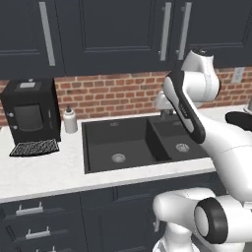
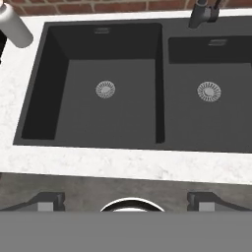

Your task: Pick the pan and sponge and place them into the sink. Then turn on the water.

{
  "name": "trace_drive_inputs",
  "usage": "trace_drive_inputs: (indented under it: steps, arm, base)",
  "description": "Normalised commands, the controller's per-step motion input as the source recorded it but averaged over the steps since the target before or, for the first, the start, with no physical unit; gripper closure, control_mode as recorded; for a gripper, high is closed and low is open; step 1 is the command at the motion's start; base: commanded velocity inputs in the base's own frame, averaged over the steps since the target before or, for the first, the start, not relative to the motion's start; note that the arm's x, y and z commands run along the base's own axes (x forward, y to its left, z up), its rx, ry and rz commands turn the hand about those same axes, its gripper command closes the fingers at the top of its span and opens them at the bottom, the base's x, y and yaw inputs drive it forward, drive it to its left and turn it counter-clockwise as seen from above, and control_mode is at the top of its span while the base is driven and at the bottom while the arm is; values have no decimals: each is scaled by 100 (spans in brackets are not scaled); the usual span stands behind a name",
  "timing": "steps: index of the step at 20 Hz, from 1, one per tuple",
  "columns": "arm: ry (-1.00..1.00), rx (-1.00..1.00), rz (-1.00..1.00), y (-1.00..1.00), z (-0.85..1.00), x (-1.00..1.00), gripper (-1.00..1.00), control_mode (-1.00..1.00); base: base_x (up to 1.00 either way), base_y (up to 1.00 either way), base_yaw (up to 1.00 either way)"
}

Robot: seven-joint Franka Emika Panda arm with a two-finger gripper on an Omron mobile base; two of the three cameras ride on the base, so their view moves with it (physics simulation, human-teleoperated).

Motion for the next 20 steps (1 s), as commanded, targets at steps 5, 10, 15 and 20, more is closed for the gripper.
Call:
trace_drive_inputs:
  steps: [5,10,15,20]
  arm:
    - [0,0,0,0,0,0,-100,100]
    - [0,0,0,0,0,0,-100,100]
    - [0,0,0,0,0,0,-100,100]
    - [0,0,0,0,0,0,-100,100]
  base:
    - [-24,-10,0]
    - [1,-15,0]
    - [2,-52,1]
    - [8,-91,1]
